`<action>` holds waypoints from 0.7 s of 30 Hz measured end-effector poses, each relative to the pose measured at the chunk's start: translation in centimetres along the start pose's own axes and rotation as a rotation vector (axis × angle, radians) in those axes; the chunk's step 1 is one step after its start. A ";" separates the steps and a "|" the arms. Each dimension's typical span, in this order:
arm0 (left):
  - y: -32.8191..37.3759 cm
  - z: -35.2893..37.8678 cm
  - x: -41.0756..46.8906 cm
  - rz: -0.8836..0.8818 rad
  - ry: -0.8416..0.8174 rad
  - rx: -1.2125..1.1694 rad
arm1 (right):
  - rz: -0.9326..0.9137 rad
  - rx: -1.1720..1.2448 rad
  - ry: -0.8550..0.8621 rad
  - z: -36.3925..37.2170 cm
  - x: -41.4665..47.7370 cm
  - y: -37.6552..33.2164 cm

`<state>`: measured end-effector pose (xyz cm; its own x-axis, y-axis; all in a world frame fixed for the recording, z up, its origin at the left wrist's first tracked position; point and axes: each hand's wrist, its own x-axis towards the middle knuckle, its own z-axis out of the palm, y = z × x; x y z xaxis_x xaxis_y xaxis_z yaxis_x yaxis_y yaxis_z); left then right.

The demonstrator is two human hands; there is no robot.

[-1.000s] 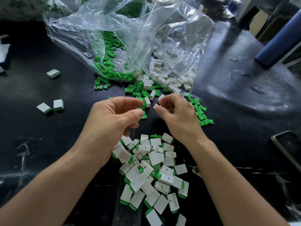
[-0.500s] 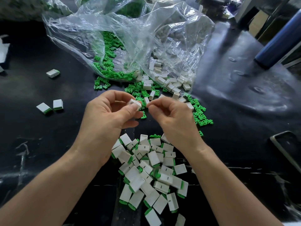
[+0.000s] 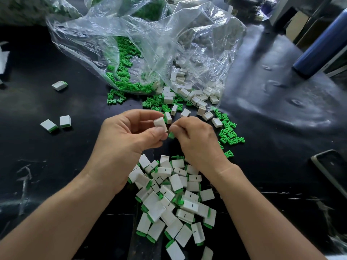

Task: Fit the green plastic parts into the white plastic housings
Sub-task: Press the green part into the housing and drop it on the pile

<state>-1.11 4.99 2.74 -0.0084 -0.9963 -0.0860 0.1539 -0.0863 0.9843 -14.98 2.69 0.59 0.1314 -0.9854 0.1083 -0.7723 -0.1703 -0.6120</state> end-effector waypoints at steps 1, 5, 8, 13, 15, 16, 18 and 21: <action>0.0 0.0 0.0 -0.015 -0.008 -0.021 | 0.054 0.125 0.006 -0.4 0.0 0.0; 0.3 0.0 -0.2 -0.079 -0.032 -0.098 | 0.147 0.591 -0.004 -1.6 -0.3 -0.2; 0.4 0.0 -0.1 -0.083 -0.030 -0.085 | 0.135 0.762 -0.018 -2.0 -0.7 -0.6; 0.4 0.0 -0.2 -0.055 -0.039 -0.014 | 0.129 0.879 -0.038 -2.4 -1.2 -1.1; 0.5 0.1 -0.2 -0.079 -0.052 -0.052 | 0.116 0.884 -0.037 -2.5 -1.3 -1.3; 0.5 0.2 -0.3 -0.087 -0.057 -0.061 | 0.105 0.871 -0.038 -2.5 -1.4 -1.3; 0.5 0.1 -0.3 -0.095 -0.068 -0.077 | 0.082 0.832 -0.040 -2.5 -1.5 -1.5; 0.5 0.1 -0.3 -0.086 -0.086 -0.080 | 0.050 0.769 -0.026 -2.6 -1.6 -1.6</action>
<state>-1.16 5.29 3.31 -0.1089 -0.9823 -0.1527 0.2273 -0.1742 0.9581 -15.57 4.55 3.40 0.1300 -0.9901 0.0535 -0.1299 -0.0705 -0.9890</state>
